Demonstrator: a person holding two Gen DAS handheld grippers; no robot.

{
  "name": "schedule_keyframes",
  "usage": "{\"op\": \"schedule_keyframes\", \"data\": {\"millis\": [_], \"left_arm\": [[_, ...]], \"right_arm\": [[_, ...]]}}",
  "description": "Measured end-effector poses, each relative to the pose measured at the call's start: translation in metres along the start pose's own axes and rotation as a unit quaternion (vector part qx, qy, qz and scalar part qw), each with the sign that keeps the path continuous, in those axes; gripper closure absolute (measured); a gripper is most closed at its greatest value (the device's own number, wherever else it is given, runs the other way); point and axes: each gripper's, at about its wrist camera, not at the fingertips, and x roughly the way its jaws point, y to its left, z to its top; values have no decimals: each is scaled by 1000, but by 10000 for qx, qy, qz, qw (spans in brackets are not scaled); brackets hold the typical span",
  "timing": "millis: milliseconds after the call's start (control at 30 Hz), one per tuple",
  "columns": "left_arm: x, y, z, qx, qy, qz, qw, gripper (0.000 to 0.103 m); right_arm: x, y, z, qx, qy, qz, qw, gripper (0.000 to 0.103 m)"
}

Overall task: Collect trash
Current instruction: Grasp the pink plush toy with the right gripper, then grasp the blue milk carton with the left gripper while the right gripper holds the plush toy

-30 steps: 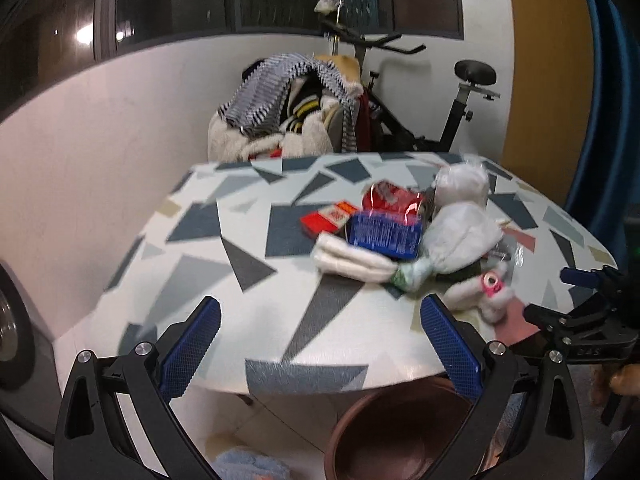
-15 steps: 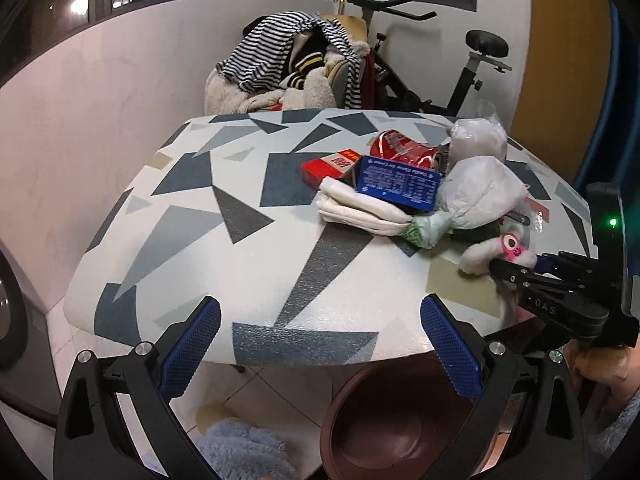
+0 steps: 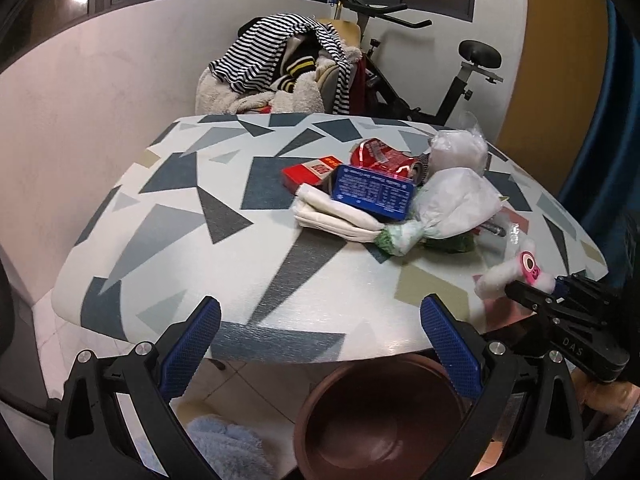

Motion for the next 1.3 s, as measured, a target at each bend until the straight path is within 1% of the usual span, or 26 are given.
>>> {"op": "schedule_keyframes", "data": {"millis": [67,133,167,233,333,367,433,467,500,533,633,833,900,933,967,1000,1067,1133,1300], "left_arm": [[0,-4,2,4,18,-107,9999,5],[0,-9,8,105,-46,-301,9995,5],[0,-13,14,262,-155,-500,9983,5],[2,-21,28,643,-281,-690,9951,5],[22,-39,54,1375,-310,-649,9879,5],[32,-42,60,1497,-286,-637,9863,5],[49,-44,69,1598,-166,-644,9849,5],[65,-48,76,1664,-24,-677,9837,5],[73,-49,79,1711,37,-690,9828,5],[82,-51,83,1773,79,-660,9819,5],[113,-58,94,1984,189,-401,9791,5],[154,-59,101,2099,484,-125,9765,5],[163,-57,103,2006,603,-157,9777,7],[164,-57,103,1965,608,-232,9783,25],[164,-57,104,1970,654,-292,9778,24],[163,-59,103,1986,653,-257,9776,24],[154,-61,102,2038,475,-260,9775,24],[144,-60,102,2054,300,-160,9781,24],[107,-47,105,1710,-127,-104,9851,24]], "right_arm": [[-4,-3,1,64,-50,-14,10000,71],[-7,-7,2,116,-97,-15,9999,71],[-9,-10,3,156,-122,-4,9998,71],[-12,-14,4,226,-177,9,9996,71],[-13,-20,6,328,-238,37,9992,71],[-14,-21,7,346,-252,44,9991,71],[-14,-23,8,385,-277,51,9989,71],[-13,-25,8,415,-289,52,9987,71],[-13,-26,8,432,-295,50,9986,71],[-12,-28,8,464,-295,46,9985,71],[-10,-33,8,519,-284,36,9982,71],[-1,-39,6,582,-214,56,9981,71],[0,-39,5,570,-192,63,9982,71],[1,-38,5,561,-181,64,9982,71],[2,-38,4,543,-165,62,9984,71],[3,-36,4,512,-154,55,9986,71],[4,-35,3,474,-157,47,9987,71],[5,-33,3,435,-144,35,9989,71],[1,-30,-1,396,-202,-24,9990,71]]}}
